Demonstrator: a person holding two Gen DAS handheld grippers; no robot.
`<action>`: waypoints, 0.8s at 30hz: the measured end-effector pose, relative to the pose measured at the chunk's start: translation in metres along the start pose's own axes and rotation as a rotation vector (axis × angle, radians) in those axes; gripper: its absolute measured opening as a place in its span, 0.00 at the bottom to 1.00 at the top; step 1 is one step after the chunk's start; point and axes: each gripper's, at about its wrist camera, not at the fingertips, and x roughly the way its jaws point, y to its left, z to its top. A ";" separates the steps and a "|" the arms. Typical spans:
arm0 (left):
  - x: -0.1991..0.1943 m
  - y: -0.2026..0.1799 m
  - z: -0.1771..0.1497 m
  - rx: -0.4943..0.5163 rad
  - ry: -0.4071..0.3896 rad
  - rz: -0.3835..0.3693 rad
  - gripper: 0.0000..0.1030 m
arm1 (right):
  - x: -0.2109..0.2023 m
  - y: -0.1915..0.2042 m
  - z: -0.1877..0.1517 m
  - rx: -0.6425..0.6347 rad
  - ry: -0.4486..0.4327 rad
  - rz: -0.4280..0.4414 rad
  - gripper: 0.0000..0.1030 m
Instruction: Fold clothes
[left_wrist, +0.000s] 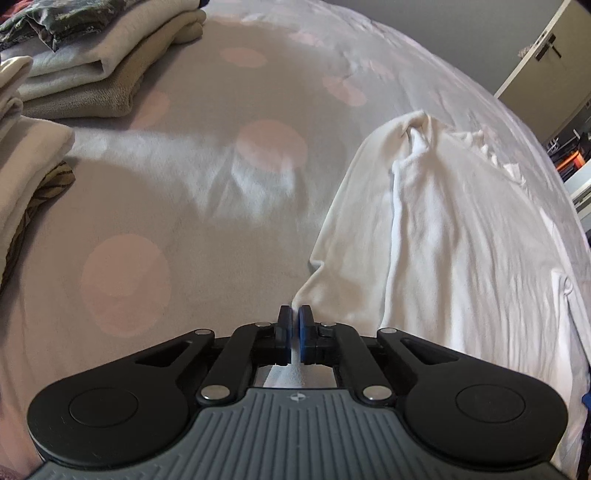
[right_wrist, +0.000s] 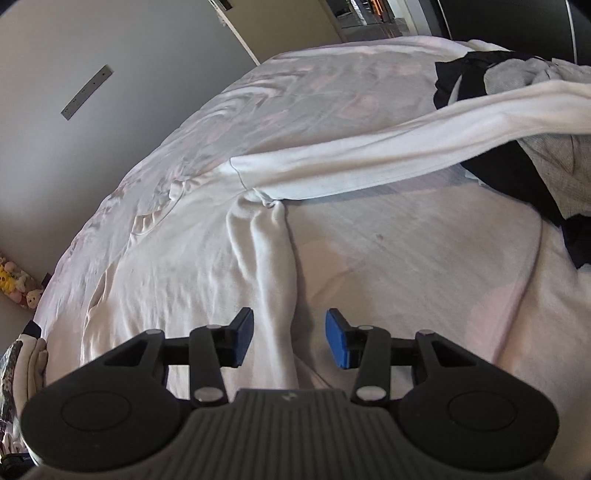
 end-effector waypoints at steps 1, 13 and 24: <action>-0.006 0.003 0.004 -0.018 -0.023 -0.007 0.02 | 0.002 -0.001 0.000 0.008 0.002 -0.001 0.45; -0.040 0.035 0.118 -0.024 -0.167 0.153 0.02 | 0.028 -0.021 0.002 0.118 0.025 0.019 0.45; -0.017 0.047 0.206 0.088 -0.228 0.353 0.02 | 0.054 -0.024 0.005 0.131 0.051 0.059 0.45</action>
